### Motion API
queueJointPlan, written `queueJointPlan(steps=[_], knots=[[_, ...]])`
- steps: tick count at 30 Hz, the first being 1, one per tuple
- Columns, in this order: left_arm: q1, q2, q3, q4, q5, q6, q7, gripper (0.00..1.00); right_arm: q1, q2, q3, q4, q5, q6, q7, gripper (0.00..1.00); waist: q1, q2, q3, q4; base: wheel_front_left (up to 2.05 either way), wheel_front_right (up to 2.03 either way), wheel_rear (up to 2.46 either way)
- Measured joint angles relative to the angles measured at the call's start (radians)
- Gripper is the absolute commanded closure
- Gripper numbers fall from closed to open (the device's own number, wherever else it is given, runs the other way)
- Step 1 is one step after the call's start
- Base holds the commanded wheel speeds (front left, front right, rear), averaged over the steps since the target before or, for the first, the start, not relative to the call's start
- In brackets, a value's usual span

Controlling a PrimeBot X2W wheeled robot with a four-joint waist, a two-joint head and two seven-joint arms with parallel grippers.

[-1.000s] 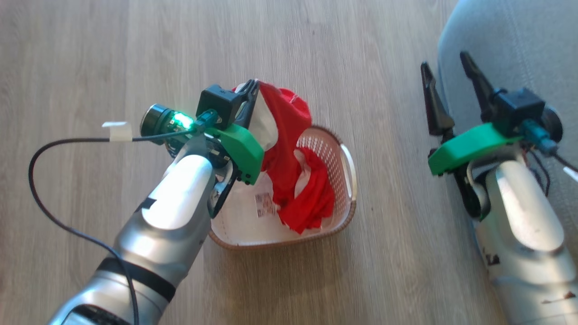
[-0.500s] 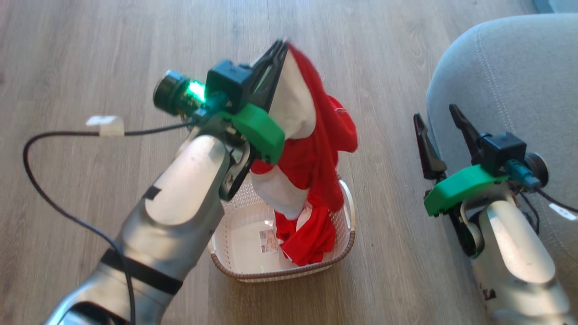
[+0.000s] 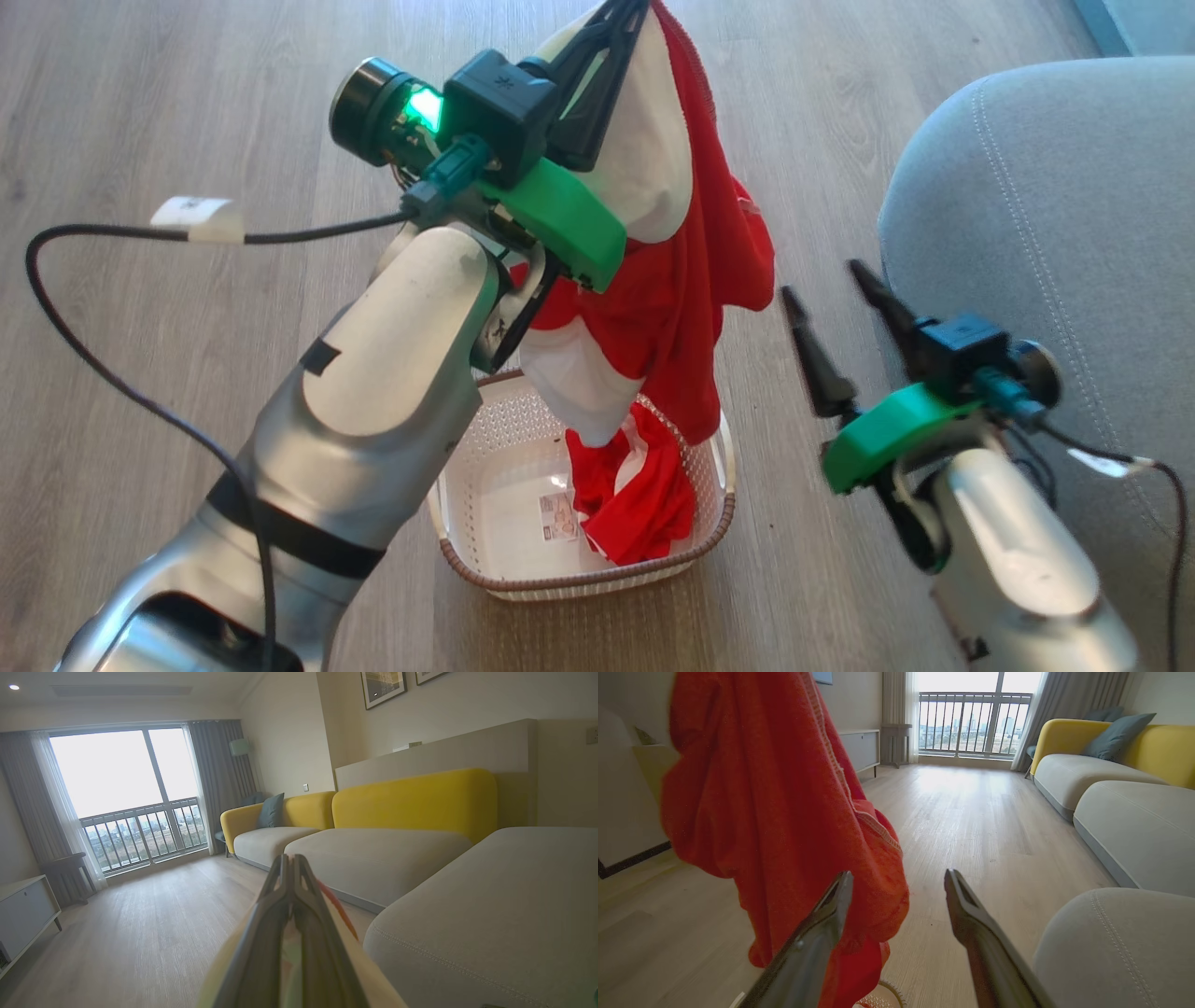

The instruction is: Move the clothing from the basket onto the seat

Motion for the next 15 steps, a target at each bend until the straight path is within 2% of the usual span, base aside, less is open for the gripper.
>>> queueJointPlan(steps=[8, 15], knots=[[0.0, 0.0, -0.022, -0.005, -0.011, 0.011, 0.0, 1.0, -0.035, 0.013, 0.156, -0.034, 0.033, 0.0, 0.0, 0.0, 0.0, 0.0, 0.011, 0.006, 0.0, 0.0, 0.0], [0.0, 0.001, -0.065, -0.015, -0.046, 0.012, 0.0, 1.0, -0.149, 0.04, 0.186, 0.081, 0.018, 0.0, 0.0, 0.0, 0.0001, 0.0, 0.015, 0.026, 0.0, 0.0, 0.0]])
